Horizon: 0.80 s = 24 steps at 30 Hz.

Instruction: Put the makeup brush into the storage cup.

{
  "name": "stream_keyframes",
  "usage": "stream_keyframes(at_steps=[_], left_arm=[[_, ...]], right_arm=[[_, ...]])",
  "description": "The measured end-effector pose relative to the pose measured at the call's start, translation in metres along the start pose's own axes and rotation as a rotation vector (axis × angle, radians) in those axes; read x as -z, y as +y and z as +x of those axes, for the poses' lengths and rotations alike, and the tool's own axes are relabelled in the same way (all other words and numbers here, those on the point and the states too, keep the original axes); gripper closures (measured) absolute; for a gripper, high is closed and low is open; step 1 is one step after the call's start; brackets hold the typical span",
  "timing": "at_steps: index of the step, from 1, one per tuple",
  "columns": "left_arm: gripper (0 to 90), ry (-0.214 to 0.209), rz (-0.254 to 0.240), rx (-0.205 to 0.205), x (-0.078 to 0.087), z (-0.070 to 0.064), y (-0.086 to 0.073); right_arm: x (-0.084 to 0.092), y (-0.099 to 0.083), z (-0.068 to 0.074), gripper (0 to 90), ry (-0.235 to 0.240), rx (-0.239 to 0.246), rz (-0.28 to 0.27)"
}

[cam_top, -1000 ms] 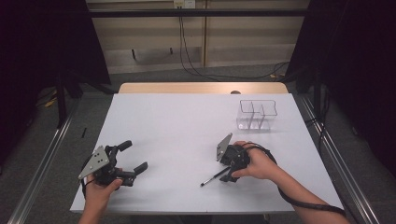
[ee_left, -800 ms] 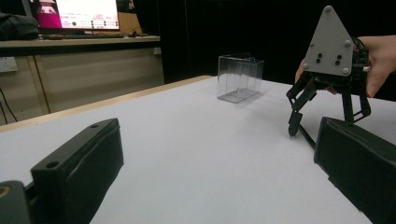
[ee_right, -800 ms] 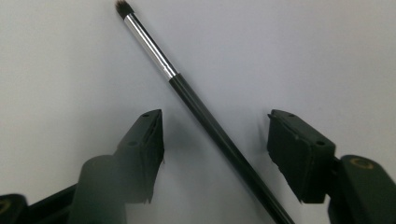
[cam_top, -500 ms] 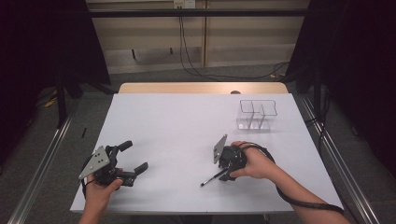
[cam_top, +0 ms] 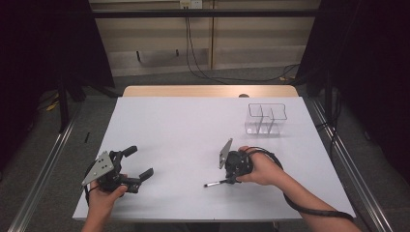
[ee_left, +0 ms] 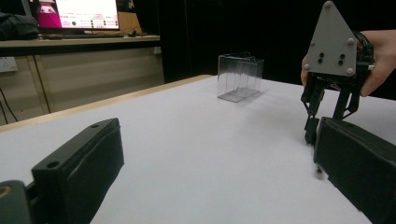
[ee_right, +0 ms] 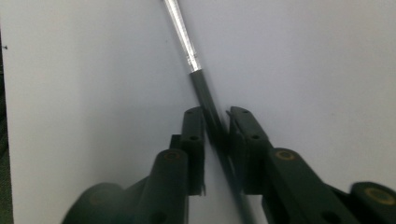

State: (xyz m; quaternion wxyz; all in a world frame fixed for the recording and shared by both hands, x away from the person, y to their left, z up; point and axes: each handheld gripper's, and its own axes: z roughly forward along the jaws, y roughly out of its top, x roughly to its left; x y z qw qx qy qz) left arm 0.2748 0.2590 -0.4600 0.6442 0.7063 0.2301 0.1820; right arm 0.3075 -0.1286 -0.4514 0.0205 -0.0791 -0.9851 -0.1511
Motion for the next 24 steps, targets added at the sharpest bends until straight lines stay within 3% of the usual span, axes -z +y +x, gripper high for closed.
stream_keyframes(at_steps=[5, 12, 13, 15, 24], left_arm=[[1.5, -0.002, 0.002, -0.003, 0.0002, 0.0004, -0.0002], [1.6, -0.001, 0.003, -0.001, -0.0005, 0.0002, -0.0004], [1.6, -0.002, -0.002, 0.004, -0.0009, -0.0004, -0.0003], [1.6, -0.003, 0.003, -0.002, -0.0007, 0.0002, -0.0005], [1.6, -0.006, 0.005, 0.000, -0.0015, 0.0000, -0.0004]], right_arm=[[0.0001, 0.0005, -0.0002, 84.2, 0.013, -0.028, 0.008], [-0.0004, 0.0035, -0.0009, 83.9, 0.012, -0.032, 0.029], [-0.0005, 0.0055, -0.0003, 83.9, 0.010, -0.052, 0.047], [-0.0013, 0.0062, -0.0005, 83.9, 0.005, -0.035, 0.044], [-0.0019, 0.0091, -0.0013, 84.0, 0.014, -0.045, 0.070]])
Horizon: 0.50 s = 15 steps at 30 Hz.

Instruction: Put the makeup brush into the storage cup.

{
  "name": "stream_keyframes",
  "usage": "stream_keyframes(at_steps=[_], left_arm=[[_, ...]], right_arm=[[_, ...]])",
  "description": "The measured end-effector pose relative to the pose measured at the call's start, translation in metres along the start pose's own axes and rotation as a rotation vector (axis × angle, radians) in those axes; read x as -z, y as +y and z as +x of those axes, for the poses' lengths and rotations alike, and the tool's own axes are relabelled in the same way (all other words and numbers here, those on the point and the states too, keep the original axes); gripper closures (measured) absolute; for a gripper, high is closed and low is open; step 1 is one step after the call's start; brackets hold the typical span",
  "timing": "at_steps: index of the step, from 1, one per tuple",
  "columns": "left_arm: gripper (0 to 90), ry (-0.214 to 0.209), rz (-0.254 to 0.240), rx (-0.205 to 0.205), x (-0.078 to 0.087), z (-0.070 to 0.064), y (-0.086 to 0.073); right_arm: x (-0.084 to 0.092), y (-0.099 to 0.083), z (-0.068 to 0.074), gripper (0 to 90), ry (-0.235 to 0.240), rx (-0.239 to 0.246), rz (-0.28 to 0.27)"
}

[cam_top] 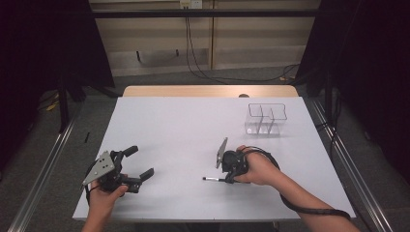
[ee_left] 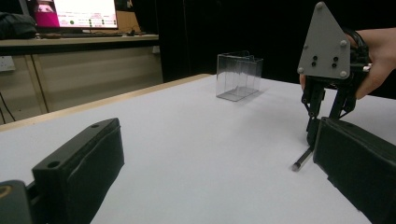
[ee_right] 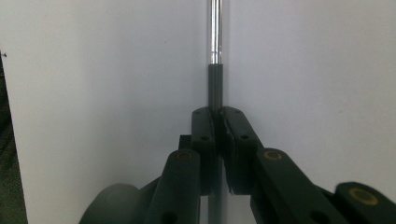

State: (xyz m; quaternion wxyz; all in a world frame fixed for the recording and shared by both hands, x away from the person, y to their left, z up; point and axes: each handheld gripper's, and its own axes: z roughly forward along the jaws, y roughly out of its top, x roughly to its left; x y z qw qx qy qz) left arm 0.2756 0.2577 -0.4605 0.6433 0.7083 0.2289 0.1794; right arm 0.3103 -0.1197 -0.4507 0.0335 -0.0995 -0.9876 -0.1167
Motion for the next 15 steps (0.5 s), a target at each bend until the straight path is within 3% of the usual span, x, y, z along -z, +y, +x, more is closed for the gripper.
stream_keyframes(at_steps=[9, 15], left_arm=[[1.6, 0.004, -0.004, 0.003, 0.0009, 0.0003, 0.0000], [1.7, 0.004, 0.000, -0.001, 0.0017, 0.0001, 0.0006]], right_arm=[[0.0005, -0.0004, 0.0015, 84.4, -0.009, 0.002, -0.001], [0.0009, -0.0071, 0.0012, 84.4, -0.008, -0.017, -0.055]])
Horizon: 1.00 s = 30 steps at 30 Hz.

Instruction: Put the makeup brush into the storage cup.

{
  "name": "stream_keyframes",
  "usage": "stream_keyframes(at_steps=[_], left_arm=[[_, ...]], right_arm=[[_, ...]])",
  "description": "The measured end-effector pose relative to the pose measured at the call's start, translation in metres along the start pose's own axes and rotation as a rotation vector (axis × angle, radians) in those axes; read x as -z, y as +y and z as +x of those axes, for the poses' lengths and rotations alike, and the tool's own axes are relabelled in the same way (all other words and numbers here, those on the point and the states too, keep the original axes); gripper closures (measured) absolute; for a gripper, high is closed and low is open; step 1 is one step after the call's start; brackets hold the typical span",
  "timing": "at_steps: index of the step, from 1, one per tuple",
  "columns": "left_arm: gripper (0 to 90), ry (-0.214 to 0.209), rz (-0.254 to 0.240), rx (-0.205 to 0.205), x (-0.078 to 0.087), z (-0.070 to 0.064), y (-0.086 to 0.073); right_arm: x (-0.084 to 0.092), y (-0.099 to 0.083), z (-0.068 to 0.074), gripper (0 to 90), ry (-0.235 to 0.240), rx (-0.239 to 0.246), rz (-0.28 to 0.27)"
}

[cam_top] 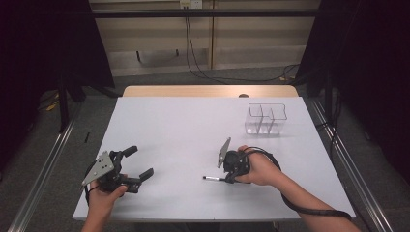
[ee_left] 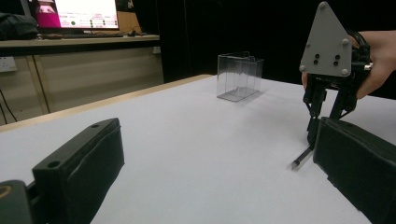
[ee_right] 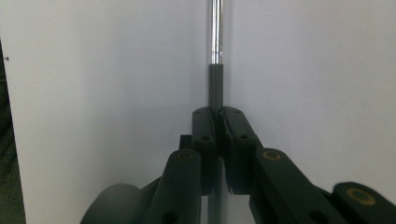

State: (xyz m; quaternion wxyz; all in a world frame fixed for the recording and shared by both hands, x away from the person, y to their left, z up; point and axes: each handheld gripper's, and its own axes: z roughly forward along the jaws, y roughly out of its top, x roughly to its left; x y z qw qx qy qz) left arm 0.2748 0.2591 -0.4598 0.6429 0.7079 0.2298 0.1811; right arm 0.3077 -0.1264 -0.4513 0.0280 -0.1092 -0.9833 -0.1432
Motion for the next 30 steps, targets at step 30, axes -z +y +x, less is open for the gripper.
stream_keyframes(at_steps=[30], left_arm=[[1.7, 0.003, -0.004, -0.001, 0.001, 0.001, 0.000]], right_arm=[[0.026, -0.042, -0.011, 84.5, -0.051, -0.234, -0.598]])
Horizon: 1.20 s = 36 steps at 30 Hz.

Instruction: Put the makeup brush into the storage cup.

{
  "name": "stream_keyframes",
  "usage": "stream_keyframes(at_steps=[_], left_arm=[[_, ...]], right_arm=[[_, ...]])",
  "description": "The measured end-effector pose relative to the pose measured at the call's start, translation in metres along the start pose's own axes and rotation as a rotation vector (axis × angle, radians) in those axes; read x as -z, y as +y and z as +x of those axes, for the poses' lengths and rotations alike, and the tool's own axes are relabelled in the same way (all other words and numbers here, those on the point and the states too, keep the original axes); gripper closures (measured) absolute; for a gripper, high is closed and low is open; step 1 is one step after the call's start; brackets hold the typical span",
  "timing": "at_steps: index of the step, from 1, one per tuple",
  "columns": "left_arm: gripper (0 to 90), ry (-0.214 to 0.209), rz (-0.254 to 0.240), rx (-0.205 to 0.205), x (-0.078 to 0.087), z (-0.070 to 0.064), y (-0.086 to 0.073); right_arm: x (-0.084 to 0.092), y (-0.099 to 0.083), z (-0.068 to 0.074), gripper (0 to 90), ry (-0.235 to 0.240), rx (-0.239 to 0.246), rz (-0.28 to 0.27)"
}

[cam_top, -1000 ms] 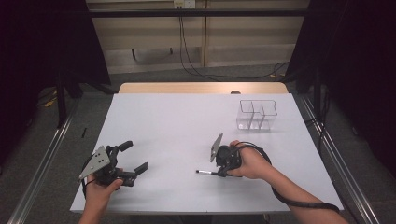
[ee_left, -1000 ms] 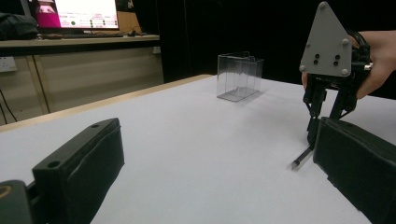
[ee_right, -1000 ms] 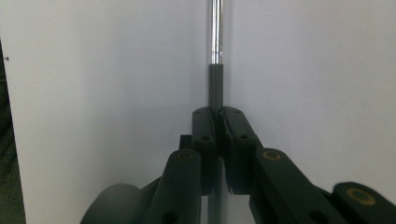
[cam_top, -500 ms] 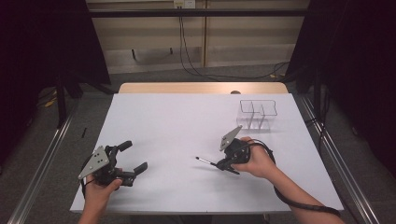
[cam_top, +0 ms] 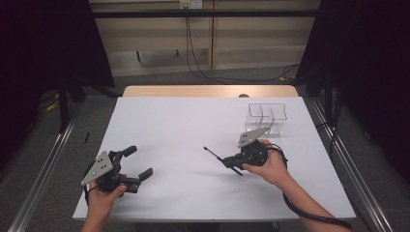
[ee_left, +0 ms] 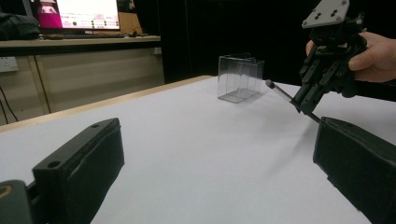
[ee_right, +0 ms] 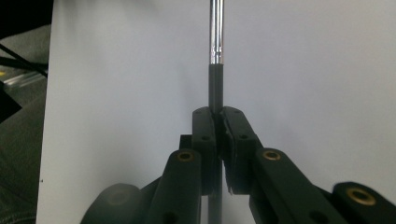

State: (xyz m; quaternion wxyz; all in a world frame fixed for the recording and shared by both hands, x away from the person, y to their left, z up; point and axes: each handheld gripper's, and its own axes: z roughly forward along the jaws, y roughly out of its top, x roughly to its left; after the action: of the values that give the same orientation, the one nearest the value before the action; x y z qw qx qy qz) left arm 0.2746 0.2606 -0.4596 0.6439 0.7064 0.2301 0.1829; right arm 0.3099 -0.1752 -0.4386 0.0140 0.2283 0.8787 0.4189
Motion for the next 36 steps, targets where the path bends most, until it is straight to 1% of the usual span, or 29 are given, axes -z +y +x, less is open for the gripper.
stream_keyframes(at_steps=[1, 2, 3, 4, 6, 8, 11, 12, 14, 15, 16, 17, 24, 26, 30, 32, 33, 34, 35, 36], left_arm=[[1.7, 0.000, 0.001, -0.001, 0.000, 0.000, 0.000], [1.7, 0.001, -0.004, 0.004, 0.000, 0.000, 0.000], [1.7, 0.001, -0.004, 0.004, 0.000, 0.000, 0.000], [1.7, 0.001, -0.001, 0.002, 0.000, 0.000, 0.000], [1.7, 0.000, -0.001, 0.004, 0.000, 0.000, 0.000], [1.7, 0.000, 0.000, 0.002, 0.000, 0.000, 0.000], [1.7, -0.001, 0.000, 0.001, 0.000, 0.000, 0.000], [1.7, 0.000, 0.000, 0.001, 0.000, 0.000, 0.000], [1.7, -0.001, -0.001, 0.002, 0.000, 0.000, 0.000], [1.7, 0.000, -0.003, 0.000, 0.000, 0.000, 0.000], [1.7, -0.001, -0.003, -0.001, 0.000, 0.000, 0.000], [1.7, 0.000, -0.001, -0.003, 0.000, 0.000, 0.000], [1.7, 0.001, -0.003, -0.004, 0.000, 0.000, 0.000], [1.7, 0.000, -0.006, 0.004, 0.000, 0.000, 0.000], [1.7, 0.001, -0.011, 0.005, 0.000, 0.000, 0.000], [1.7, 0.001, -0.010, 0.003, 0.000, 0.000, 0.001], [1.7, 0.001, -0.008, 0.004, 0.001, 0.000, 0.001], [1.7, 0.001, -0.008, 0.005, 0.001, 0.000, 0.001], [1.7, 0.001, -0.008, 0.004, 0.001, 0.000, 0.001], [1.7, 0.002, -0.009, 0.006, 0.001, 0.000, 0.001]], right_arm=[[0.000, 0.000, 0.000, 84.4, 0.000, -0.005, -0.012], [0.001, -0.001, 0.000, 84.5, -0.005, -0.009, -0.035], [0.001, -0.001, 0.000, 84.5, -0.005, -0.009, -0.035], [0.002, -0.002, 0.000, 84.5, -0.005, -0.015, -0.059], [0.003, -0.003, 0.000, 84.5, -0.005, -0.016, -0.066], [0.003, -0.003, -0.001, 84.5, 0.001, -0.025, -0.092], [0.004, -0.004, 0.000, 84.4, -0.002, -0.031, -0.117], [0.005, -0.005, 0.000, 84.5, -0.008, -0.030, -0.142], [0.005, -0.005, 0.000, 84.5, -0.005, -0.032, -0.151], [0.006, -0.005, 0.000, 84.5, -0.010, -0.035, -0.159], [0.007, -0.005, 0.000, 84.5, -0.015, -0.033, -0.185], [0.007, -0.005, 0.000, 84.5, -0.015, -0.033, -0.185], [0.012, -0.007, -0.001, 84.5, -0.027, -0.048, -0.267], [0.014, -0.007, -0.001, 84.5, -0.029, -0.051, -0.294], [0.016, -0.007, -0.001, 84.5, -0.031, -0.059, -0.334], [0.017, -0.007, -0.001, 84.4, -0.037, -0.063, -0.363], [0.017, -0.007, -0.001, 84.4, -0.037, -0.063, -0.363], [0.019, -0.008, -0.002, 84.5, -0.044, -0.065, -0.384], [0.019, -0.008, -0.002, 84.5, -0.044, -0.065, -0.384], [0.020, -0.009, -0.002, 84.5, -0.052, -0.066, -0.399]])
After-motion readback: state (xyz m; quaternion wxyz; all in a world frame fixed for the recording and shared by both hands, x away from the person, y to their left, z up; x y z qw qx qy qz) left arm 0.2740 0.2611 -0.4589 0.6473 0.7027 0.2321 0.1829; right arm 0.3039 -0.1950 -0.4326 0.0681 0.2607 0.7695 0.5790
